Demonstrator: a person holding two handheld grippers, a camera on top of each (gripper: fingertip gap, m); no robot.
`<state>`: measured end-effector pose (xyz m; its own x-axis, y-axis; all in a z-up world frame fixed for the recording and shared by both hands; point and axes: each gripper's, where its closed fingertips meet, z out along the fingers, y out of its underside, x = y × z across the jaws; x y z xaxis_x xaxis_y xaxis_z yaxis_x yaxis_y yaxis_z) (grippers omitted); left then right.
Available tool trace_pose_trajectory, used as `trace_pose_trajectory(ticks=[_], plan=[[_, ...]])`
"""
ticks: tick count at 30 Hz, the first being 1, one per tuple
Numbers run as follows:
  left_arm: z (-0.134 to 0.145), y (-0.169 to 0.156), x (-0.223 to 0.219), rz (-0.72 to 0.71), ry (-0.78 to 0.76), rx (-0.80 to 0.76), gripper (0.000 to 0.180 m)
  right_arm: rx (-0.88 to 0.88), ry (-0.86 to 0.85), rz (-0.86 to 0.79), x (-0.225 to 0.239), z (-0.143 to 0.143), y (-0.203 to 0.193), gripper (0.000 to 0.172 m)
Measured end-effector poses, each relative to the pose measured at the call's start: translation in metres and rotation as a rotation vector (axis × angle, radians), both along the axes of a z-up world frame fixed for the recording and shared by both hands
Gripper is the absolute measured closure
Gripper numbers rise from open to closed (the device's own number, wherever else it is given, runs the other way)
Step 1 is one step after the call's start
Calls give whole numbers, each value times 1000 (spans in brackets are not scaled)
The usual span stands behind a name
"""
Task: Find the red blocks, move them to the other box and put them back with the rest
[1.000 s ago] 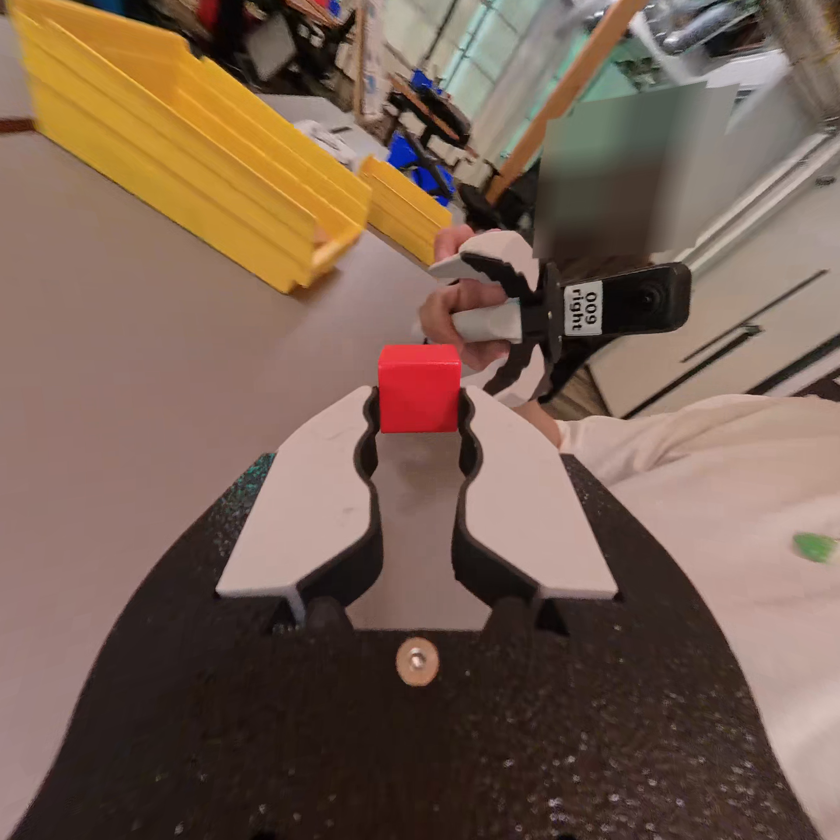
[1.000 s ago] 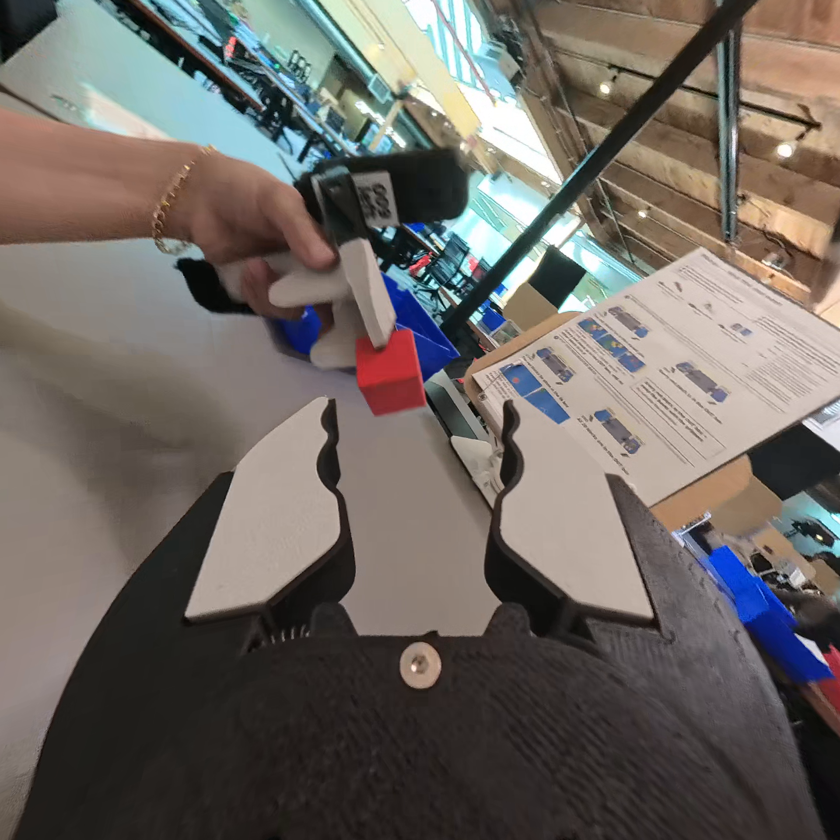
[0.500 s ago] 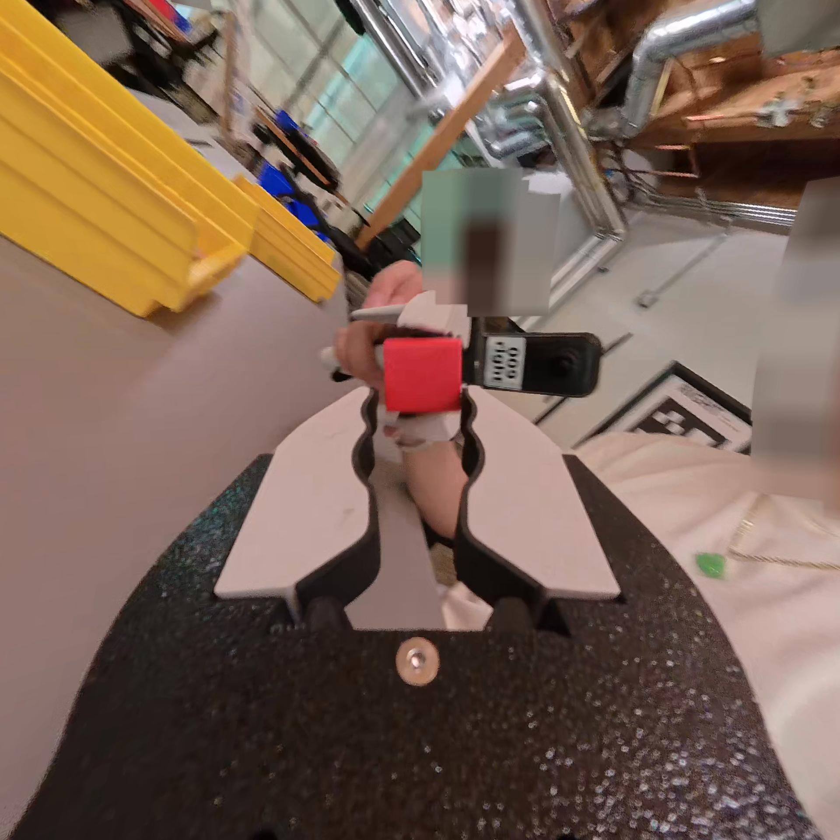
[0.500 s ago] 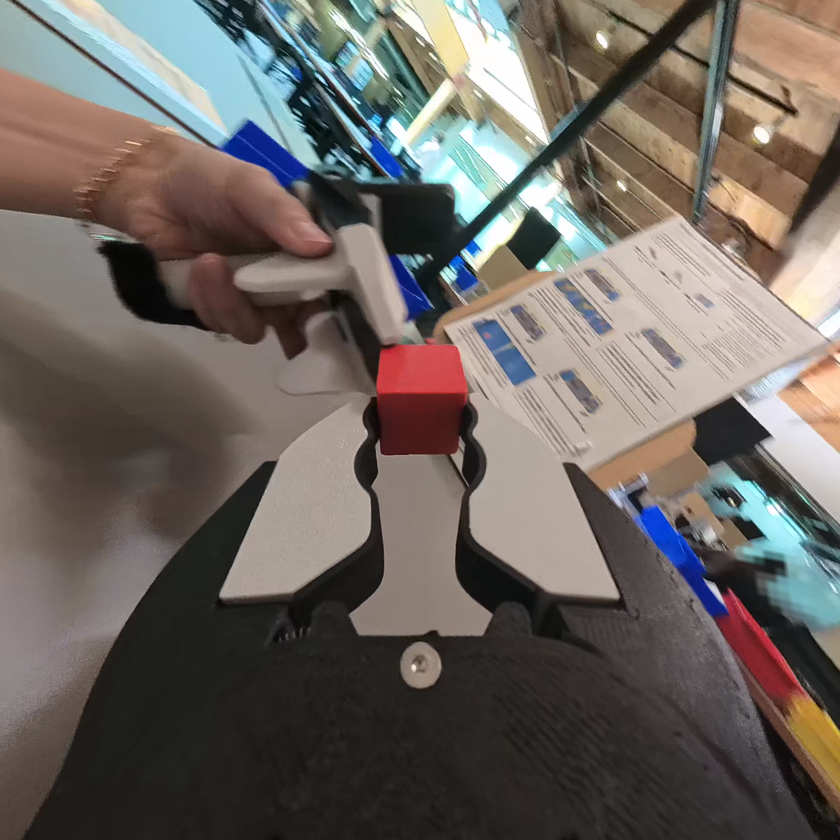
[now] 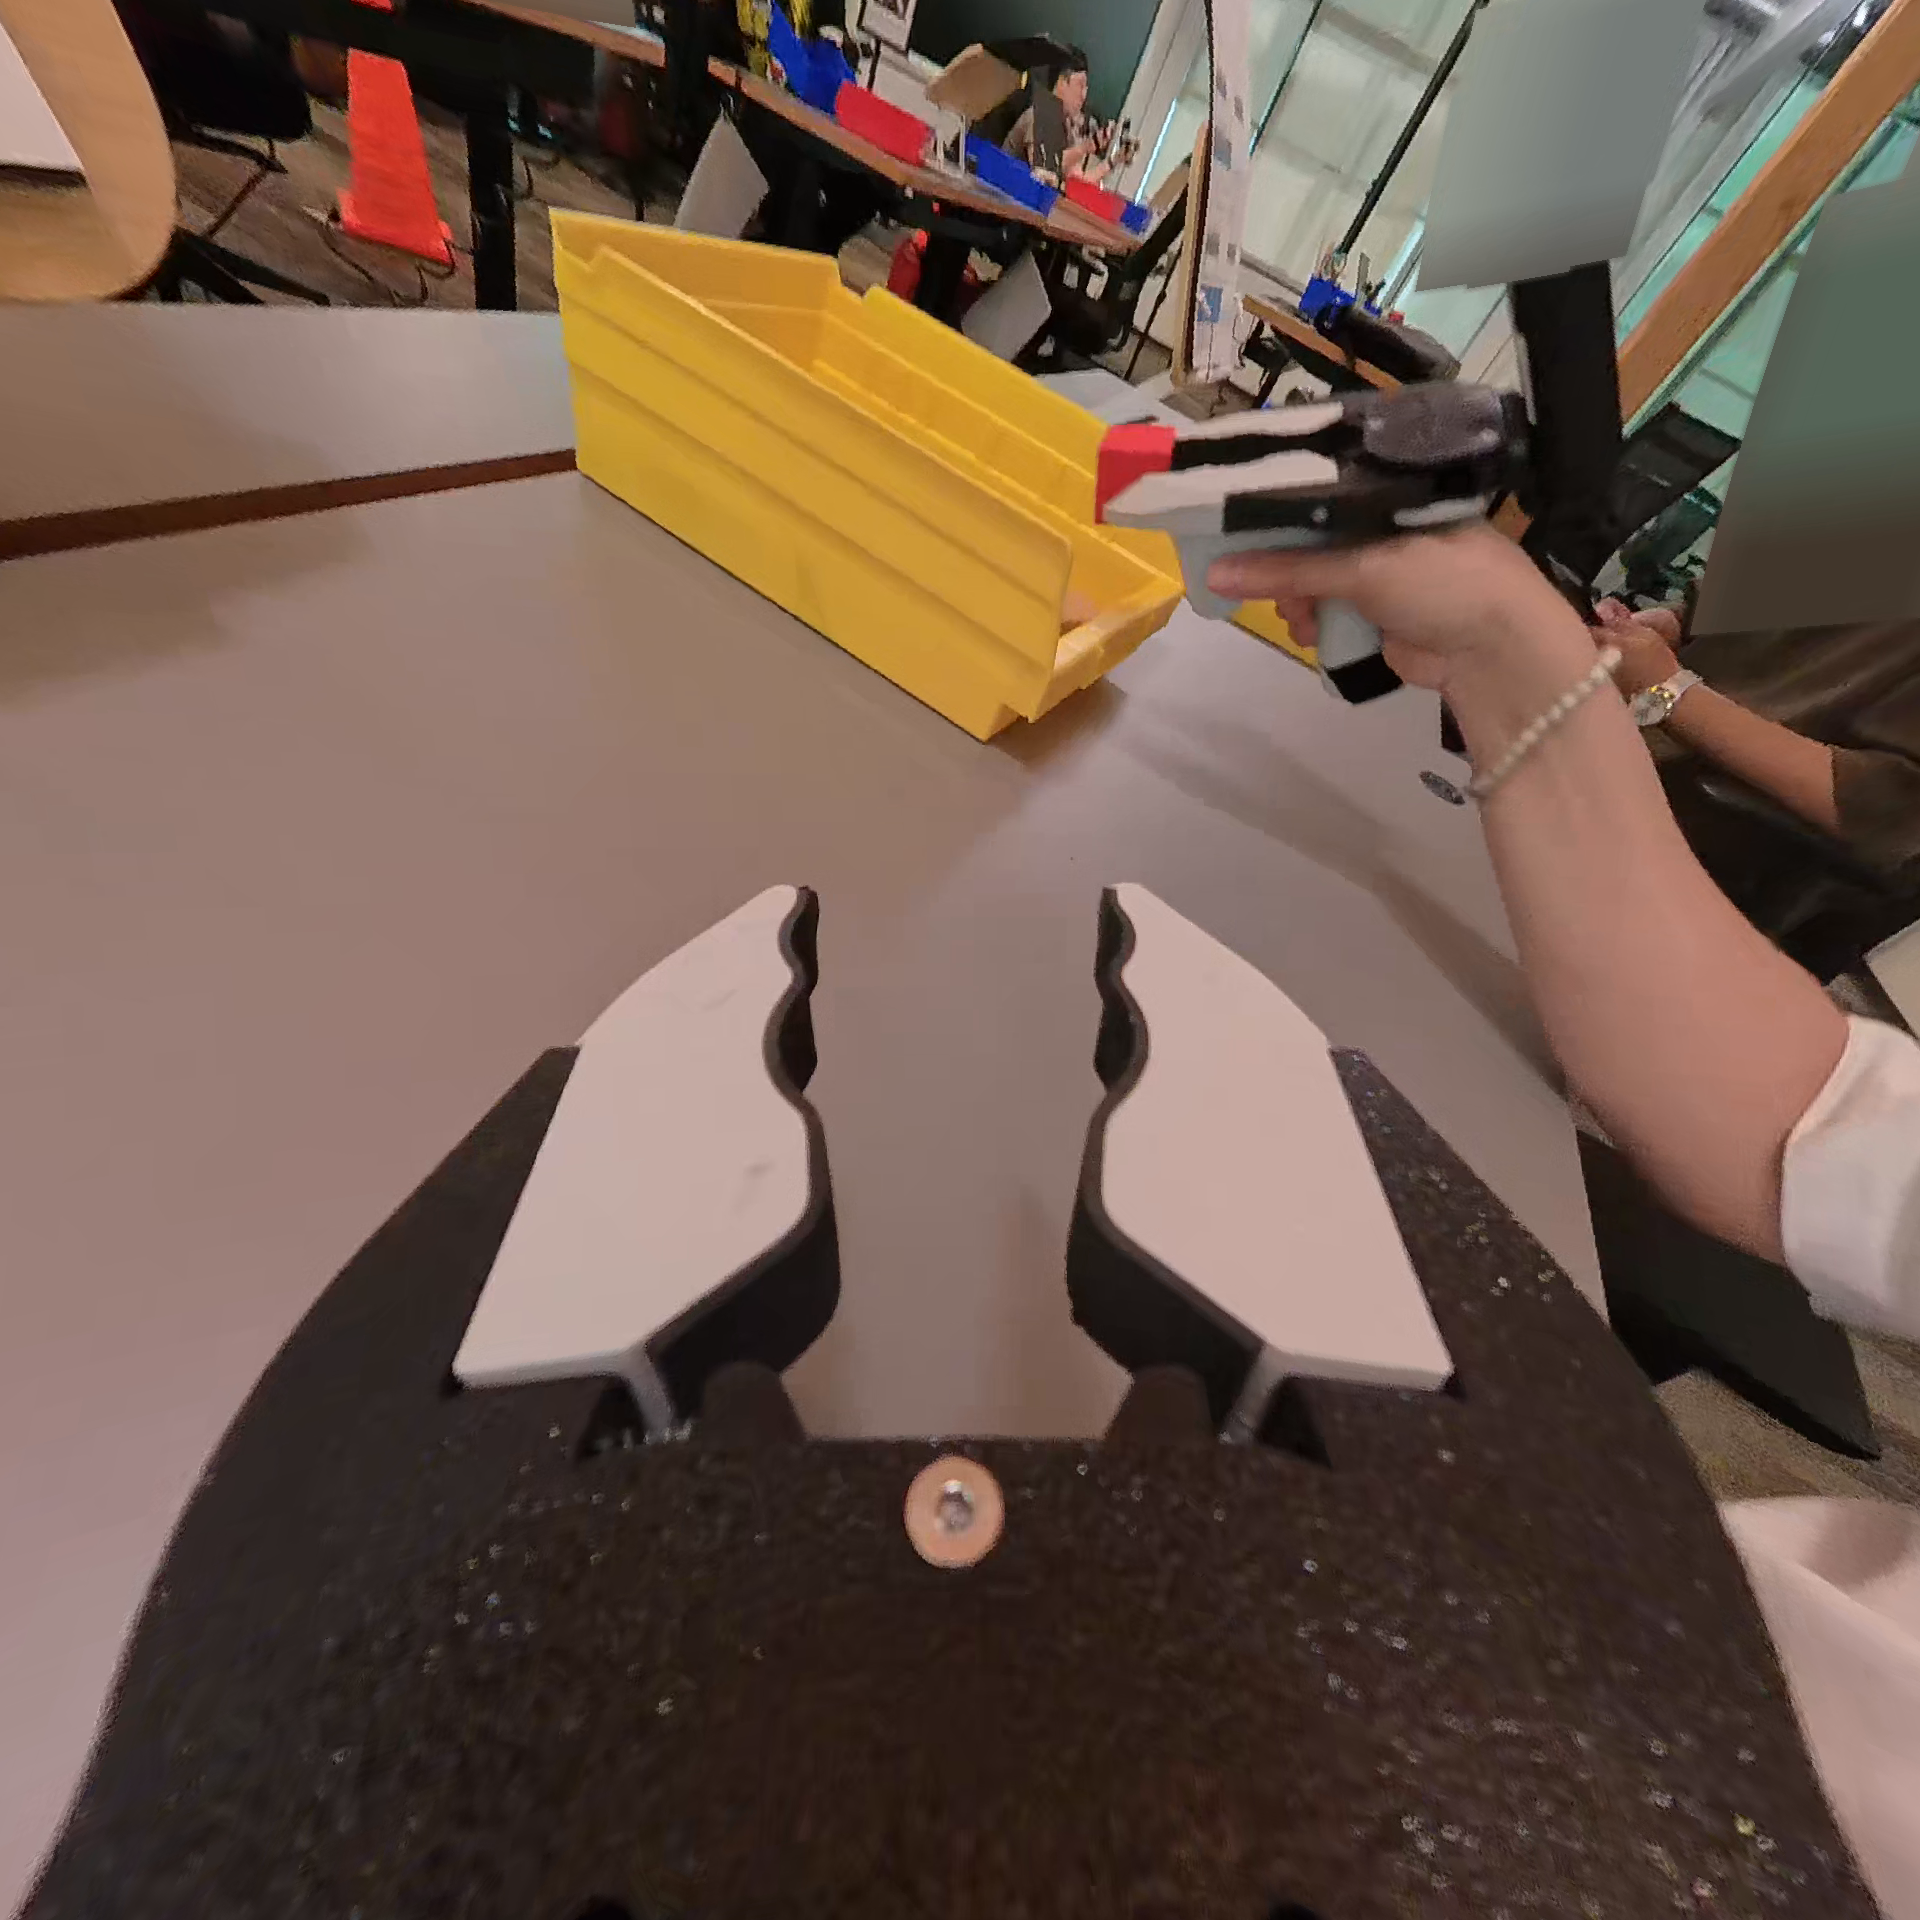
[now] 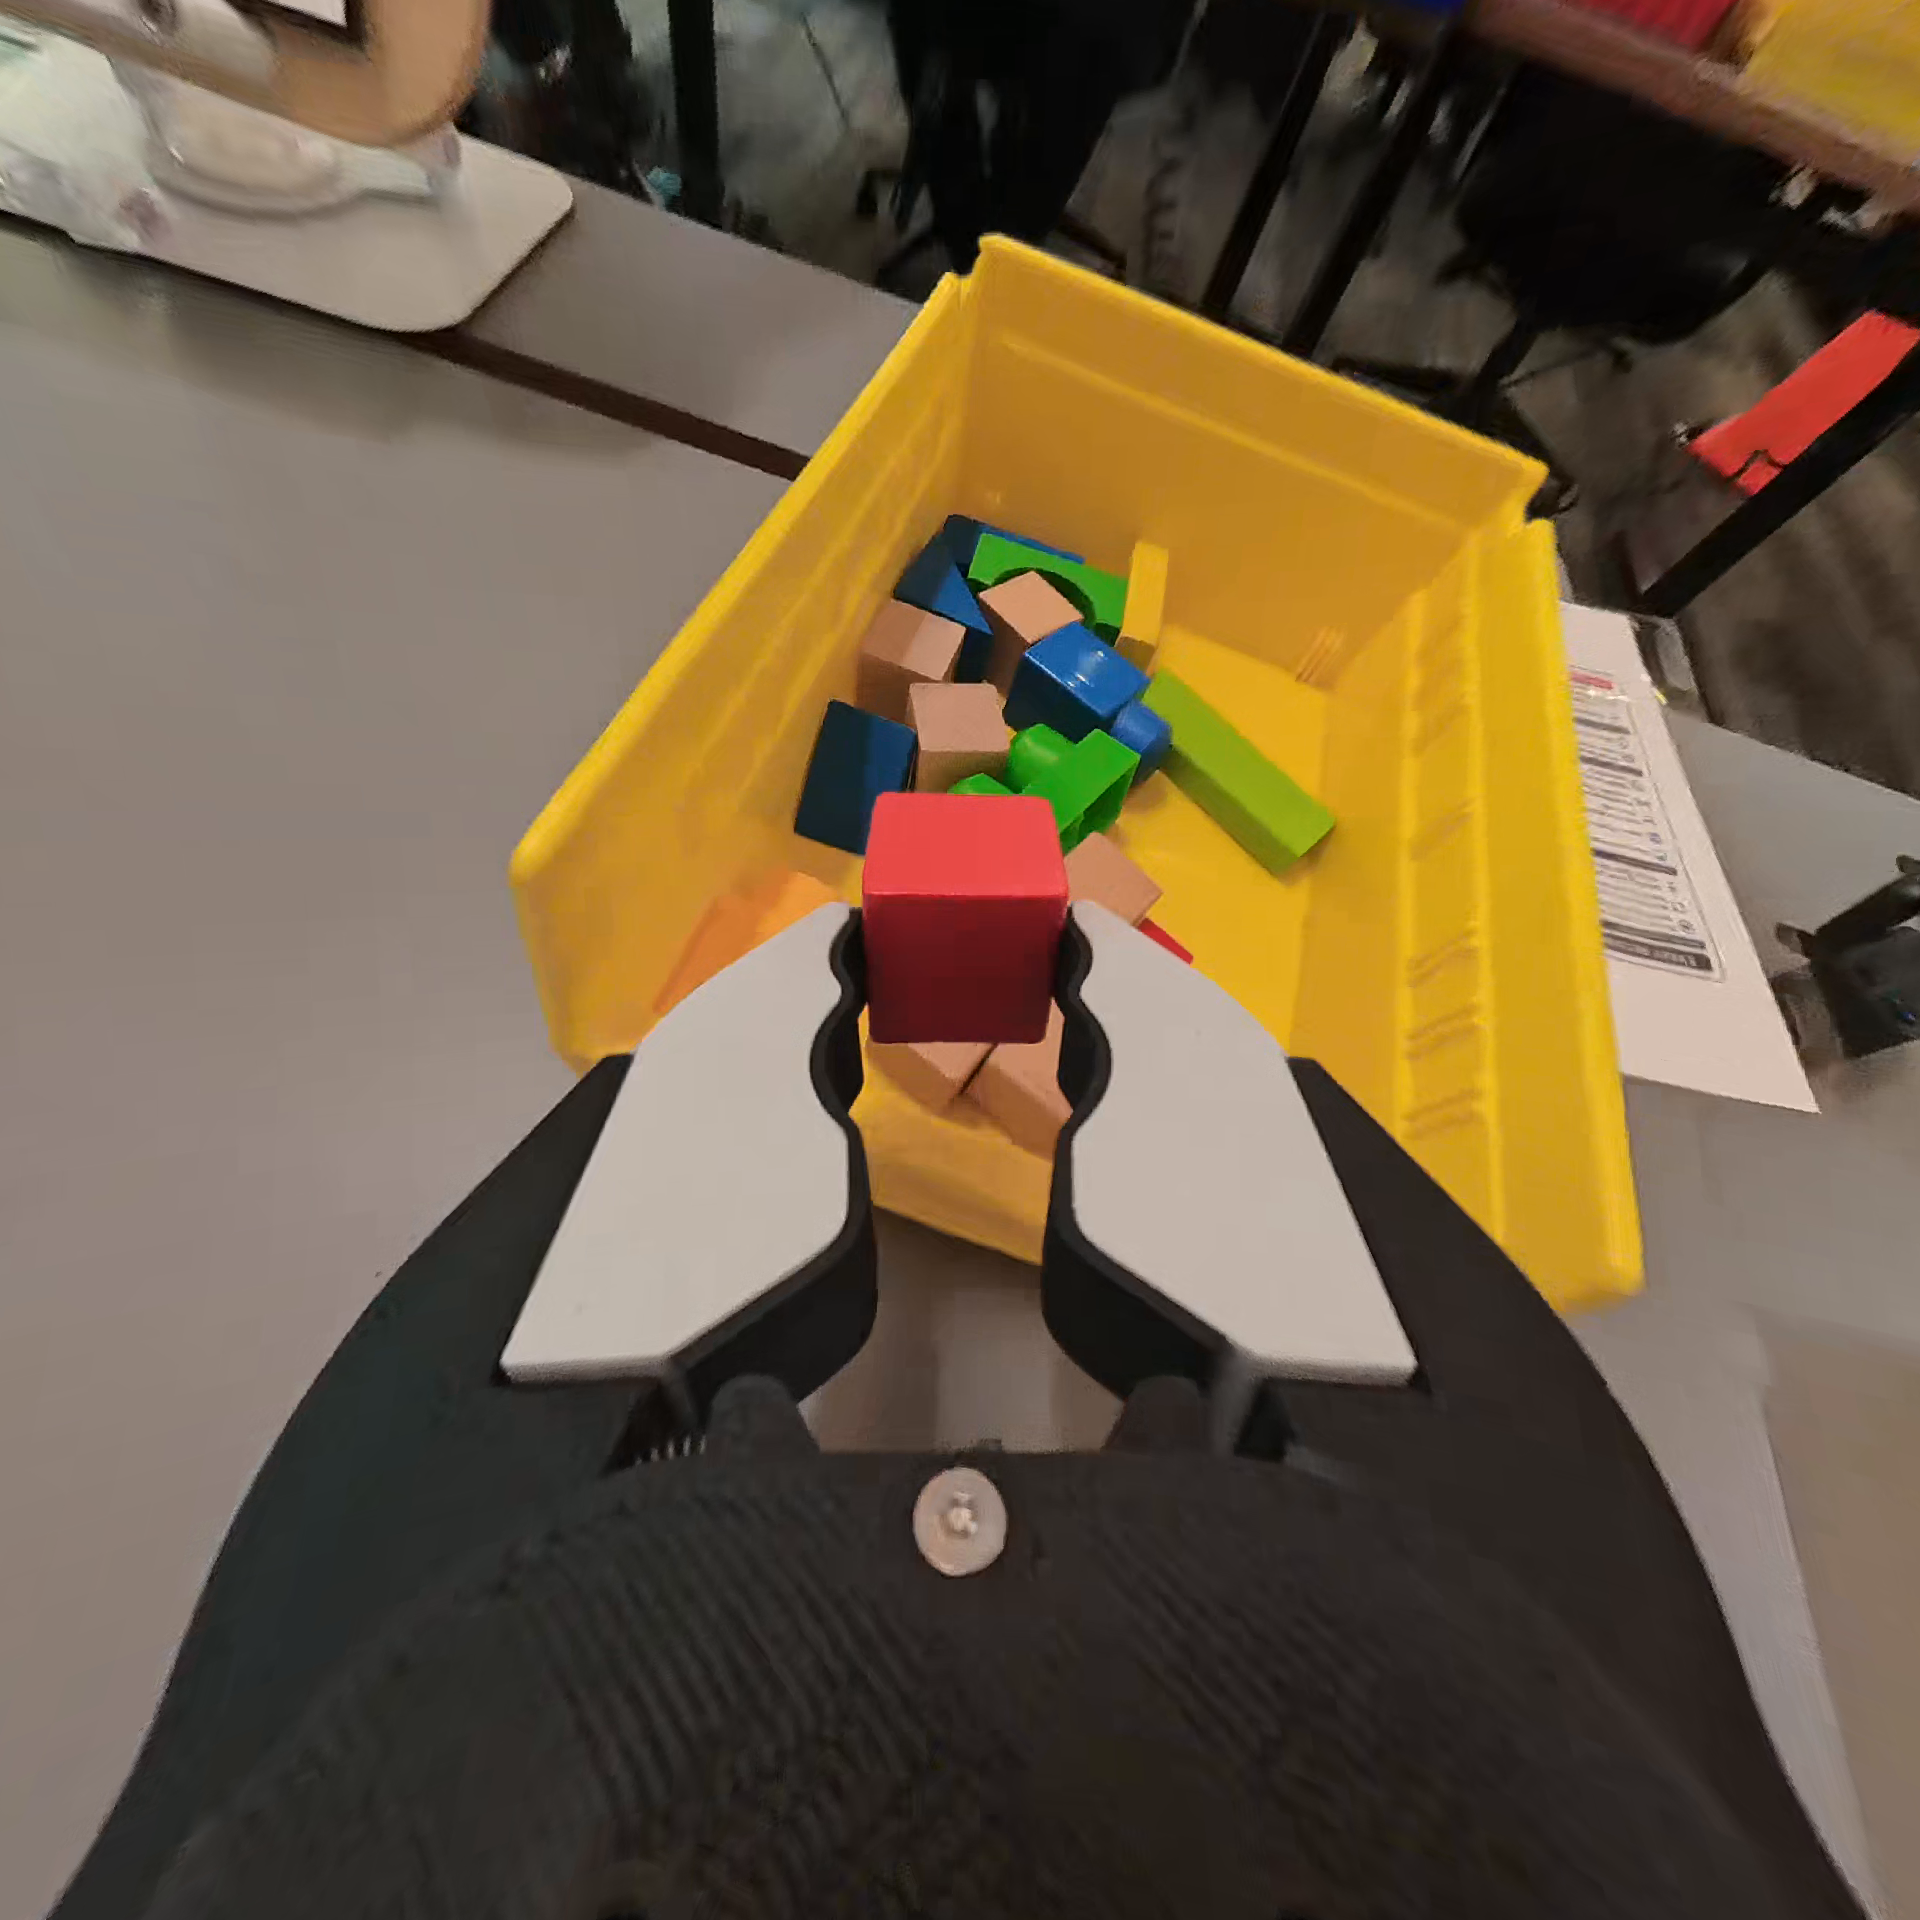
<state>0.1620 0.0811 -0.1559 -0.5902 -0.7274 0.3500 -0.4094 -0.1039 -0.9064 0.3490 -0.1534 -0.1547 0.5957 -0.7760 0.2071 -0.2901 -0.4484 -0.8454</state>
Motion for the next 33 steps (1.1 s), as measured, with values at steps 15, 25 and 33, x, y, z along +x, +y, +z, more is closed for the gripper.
trace_pose_trajectory(ticks=[15,25,33], plan=[[-15,1,2,36,-50,211,130,203,-52,20,-15,26,14,131],[58,123,-21,462,-155,217,141,378,-306,251,-104,91,58,132],[29,308,-71,438,250,808,128,372,-276,314,-112,85,75,132]])
